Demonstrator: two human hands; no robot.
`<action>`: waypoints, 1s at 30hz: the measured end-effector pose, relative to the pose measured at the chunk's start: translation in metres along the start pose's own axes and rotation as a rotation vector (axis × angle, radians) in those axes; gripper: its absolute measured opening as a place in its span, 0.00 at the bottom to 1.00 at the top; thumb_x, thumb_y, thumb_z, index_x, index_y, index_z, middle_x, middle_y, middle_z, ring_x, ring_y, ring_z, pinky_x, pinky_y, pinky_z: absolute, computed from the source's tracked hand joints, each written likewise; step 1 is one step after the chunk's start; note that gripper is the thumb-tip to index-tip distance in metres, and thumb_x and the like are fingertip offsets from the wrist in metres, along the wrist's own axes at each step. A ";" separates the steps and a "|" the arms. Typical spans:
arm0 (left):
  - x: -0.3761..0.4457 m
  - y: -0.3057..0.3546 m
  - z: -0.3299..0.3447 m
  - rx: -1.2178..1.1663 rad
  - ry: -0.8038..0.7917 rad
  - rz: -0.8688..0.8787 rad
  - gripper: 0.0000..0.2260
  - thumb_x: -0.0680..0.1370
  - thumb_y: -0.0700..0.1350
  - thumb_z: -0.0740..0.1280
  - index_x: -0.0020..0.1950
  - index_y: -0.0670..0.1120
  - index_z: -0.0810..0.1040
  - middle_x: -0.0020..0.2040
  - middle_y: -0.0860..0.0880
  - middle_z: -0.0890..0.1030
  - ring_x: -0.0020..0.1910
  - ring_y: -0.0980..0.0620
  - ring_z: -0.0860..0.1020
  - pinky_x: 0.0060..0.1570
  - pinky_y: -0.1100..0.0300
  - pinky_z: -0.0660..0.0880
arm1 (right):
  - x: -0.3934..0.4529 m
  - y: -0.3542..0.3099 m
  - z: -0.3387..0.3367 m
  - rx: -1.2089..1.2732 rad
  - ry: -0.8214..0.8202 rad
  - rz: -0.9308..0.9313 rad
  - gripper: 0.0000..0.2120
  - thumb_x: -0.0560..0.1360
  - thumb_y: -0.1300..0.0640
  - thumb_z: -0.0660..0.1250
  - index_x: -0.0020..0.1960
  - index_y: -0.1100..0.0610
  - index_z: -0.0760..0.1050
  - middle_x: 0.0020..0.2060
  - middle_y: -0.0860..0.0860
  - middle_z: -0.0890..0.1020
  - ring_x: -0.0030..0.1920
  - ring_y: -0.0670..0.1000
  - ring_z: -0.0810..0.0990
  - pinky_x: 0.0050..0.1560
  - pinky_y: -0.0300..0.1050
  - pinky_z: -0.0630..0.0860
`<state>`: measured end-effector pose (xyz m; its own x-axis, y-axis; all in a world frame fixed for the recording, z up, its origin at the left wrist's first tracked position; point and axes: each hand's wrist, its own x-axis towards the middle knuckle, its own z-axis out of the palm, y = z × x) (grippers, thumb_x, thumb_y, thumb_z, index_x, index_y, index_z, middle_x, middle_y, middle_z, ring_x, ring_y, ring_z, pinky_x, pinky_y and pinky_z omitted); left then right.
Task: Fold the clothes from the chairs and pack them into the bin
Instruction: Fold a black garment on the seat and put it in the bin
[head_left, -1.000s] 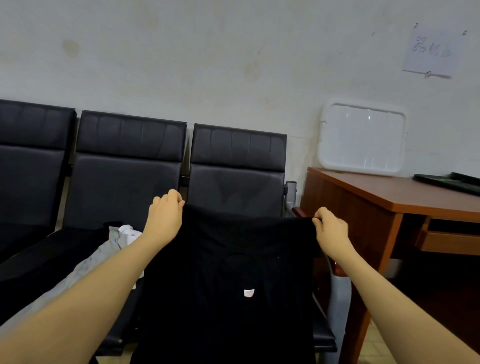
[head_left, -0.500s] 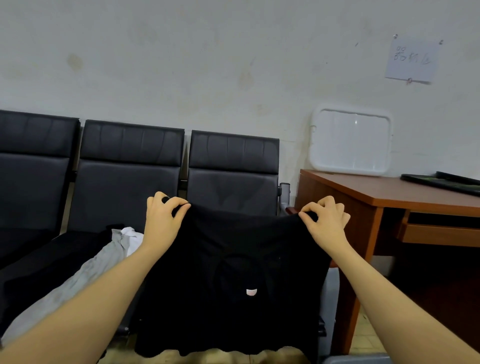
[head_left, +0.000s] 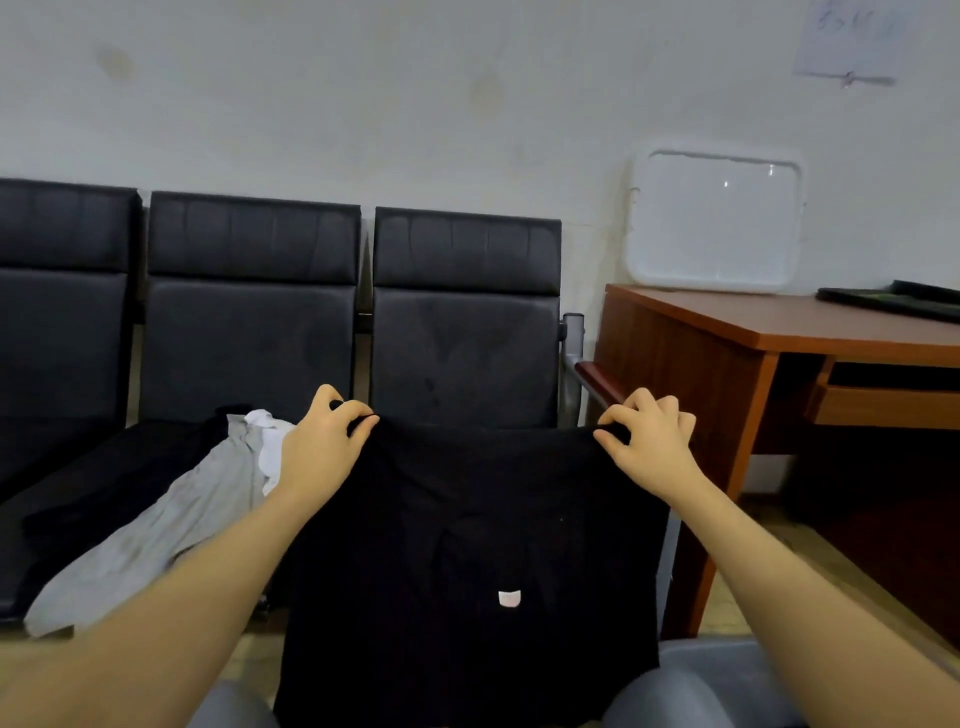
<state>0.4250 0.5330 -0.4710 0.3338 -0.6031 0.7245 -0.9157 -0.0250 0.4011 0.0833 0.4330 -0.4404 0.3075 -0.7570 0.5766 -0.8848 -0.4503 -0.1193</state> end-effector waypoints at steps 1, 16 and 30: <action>-0.002 -0.005 0.009 -0.004 -0.028 -0.010 0.08 0.77 0.46 0.68 0.50 0.43 0.82 0.45 0.48 0.71 0.35 0.48 0.75 0.34 0.52 0.74 | 0.000 0.003 0.011 0.008 -0.020 0.013 0.10 0.77 0.46 0.64 0.55 0.48 0.77 0.50 0.46 0.69 0.56 0.54 0.65 0.49 0.45 0.54; -0.036 -0.107 0.162 0.158 -0.389 -0.094 0.05 0.73 0.42 0.72 0.46 0.42 0.82 0.46 0.43 0.72 0.42 0.43 0.74 0.38 0.53 0.72 | 0.012 0.021 0.212 0.066 -0.250 0.150 0.08 0.78 0.51 0.64 0.55 0.49 0.80 0.49 0.49 0.75 0.55 0.55 0.66 0.47 0.44 0.52; -0.049 -0.135 0.184 0.012 -0.650 -0.267 0.03 0.77 0.54 0.66 0.47 0.63 0.78 0.51 0.59 0.71 0.56 0.54 0.62 0.54 0.57 0.53 | -0.003 0.021 0.257 0.183 -0.322 0.141 0.04 0.77 0.54 0.66 0.50 0.53 0.78 0.45 0.50 0.73 0.49 0.53 0.71 0.49 0.45 0.61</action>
<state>0.4912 0.4197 -0.6641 0.3493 -0.9295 0.1185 -0.8247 -0.2450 0.5097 0.1539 0.3036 -0.6525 0.3073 -0.9139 0.2652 -0.8580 -0.3866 -0.3381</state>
